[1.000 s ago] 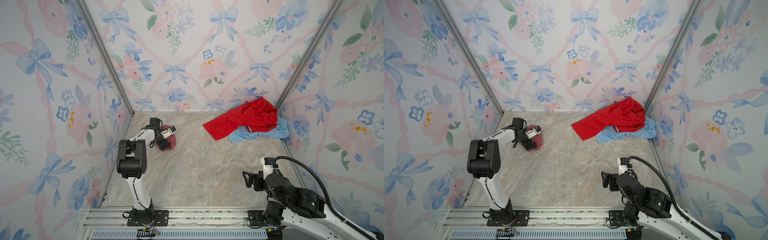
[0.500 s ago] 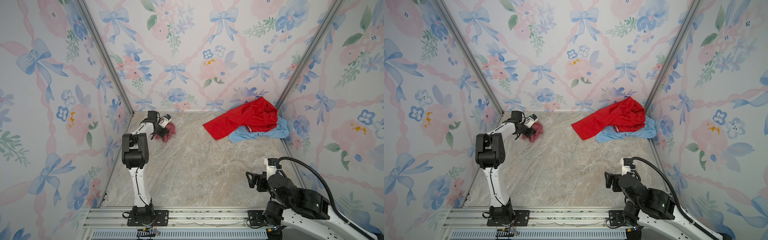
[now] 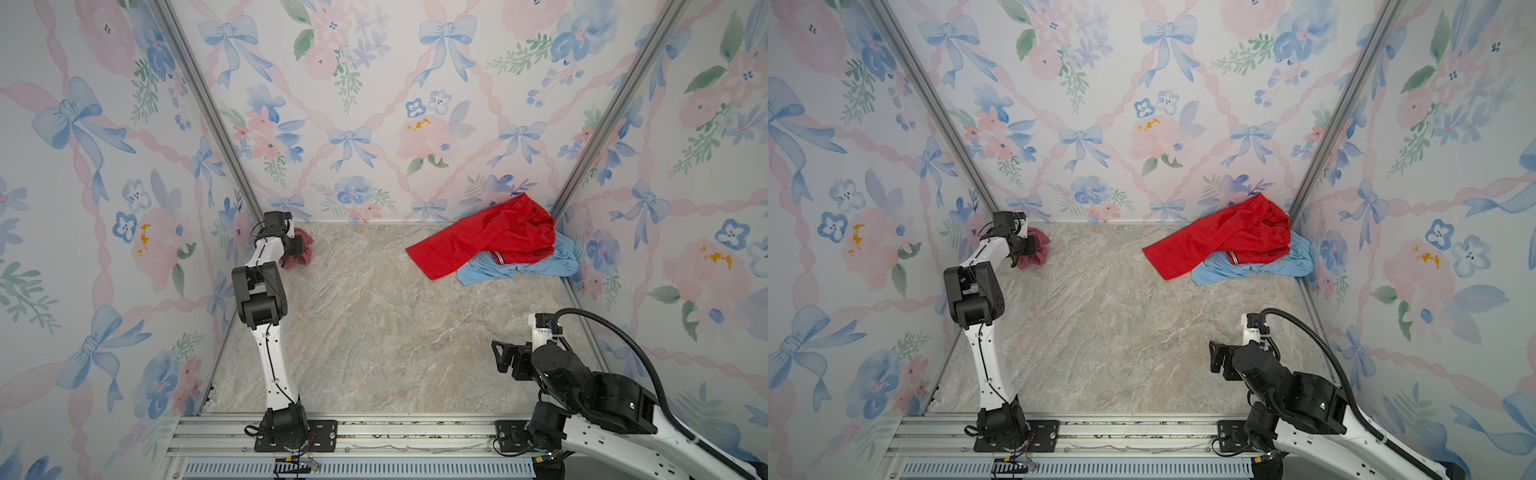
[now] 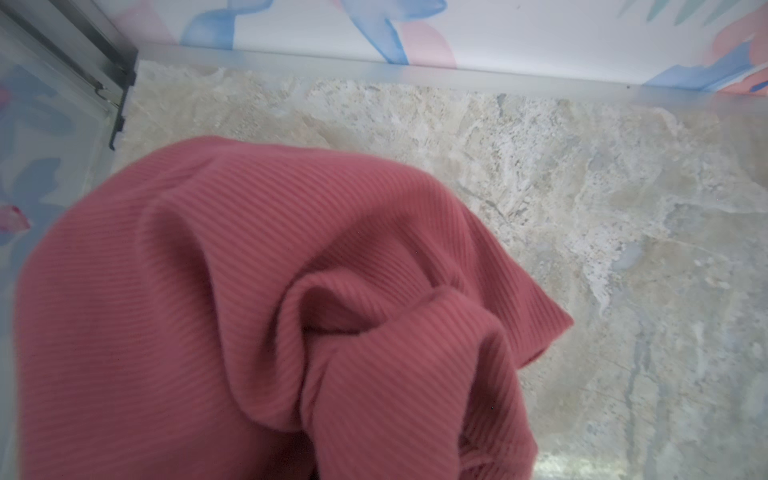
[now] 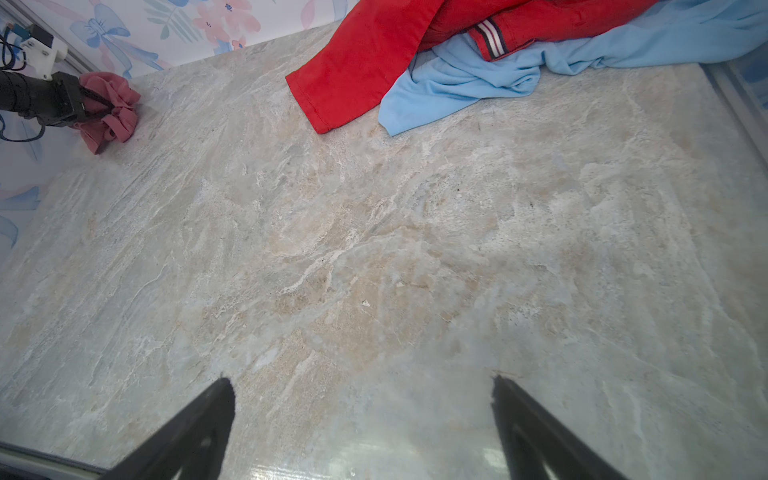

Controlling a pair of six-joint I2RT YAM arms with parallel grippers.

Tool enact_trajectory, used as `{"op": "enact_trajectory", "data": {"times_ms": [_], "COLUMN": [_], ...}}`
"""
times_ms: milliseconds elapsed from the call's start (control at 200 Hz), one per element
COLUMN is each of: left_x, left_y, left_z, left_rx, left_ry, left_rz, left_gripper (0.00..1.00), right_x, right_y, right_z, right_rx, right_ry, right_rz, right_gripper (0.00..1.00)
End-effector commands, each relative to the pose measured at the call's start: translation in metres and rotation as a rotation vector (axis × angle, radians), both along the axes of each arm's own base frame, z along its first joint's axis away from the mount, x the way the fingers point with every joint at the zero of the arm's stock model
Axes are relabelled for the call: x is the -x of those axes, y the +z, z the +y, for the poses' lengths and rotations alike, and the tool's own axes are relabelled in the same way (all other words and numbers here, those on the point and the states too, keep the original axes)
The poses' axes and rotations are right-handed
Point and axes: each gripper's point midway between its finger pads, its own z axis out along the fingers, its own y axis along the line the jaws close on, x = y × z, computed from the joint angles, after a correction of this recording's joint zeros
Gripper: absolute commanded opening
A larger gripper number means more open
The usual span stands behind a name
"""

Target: Pick out a specific cloth from the pile

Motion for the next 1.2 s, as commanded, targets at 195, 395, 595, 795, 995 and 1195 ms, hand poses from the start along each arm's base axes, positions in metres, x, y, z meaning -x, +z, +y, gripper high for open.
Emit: {"op": "enact_trajectory", "data": {"times_ms": [195, 395, 595, 795, 995, 1195], "left_x": [0.000, 0.000, 0.003, 0.014, 0.057, 0.160], "left_y": [-0.015, 0.032, 0.060, 0.088, 0.128, 0.152], "left_z": [-0.015, 0.003, -0.002, -0.011, -0.023, -0.038], "left_rx": [0.063, 0.011, 0.072, 0.092, 0.125, 0.063], "left_ry": [0.026, 0.077, 0.057, 0.042, 0.091, 0.202], "left_rz": [0.038, -0.033, -0.081, -0.117, -0.212, -0.406], "left_gripper": [0.67, 0.98, 0.98, 0.98, 0.98, 0.98], "right_x": [-0.011, -0.014, -0.015, -0.015, -0.034, -0.070], "right_y": [0.018, 0.017, 0.004, 0.007, 0.017, 0.021], "right_z": [0.019, 0.026, 0.037, 0.033, 0.046, 0.080], "right_rx": [0.001, 0.012, -0.001, 0.010, 0.043, 0.013], "right_ry": [0.018, 0.033, 0.057, 0.062, 0.098, 0.219], "right_rz": [-0.021, -0.022, -0.007, -0.030, -0.101, -0.020], "right_gripper": [0.98, 0.98, 0.98, 0.98, 0.97, 0.97]}}
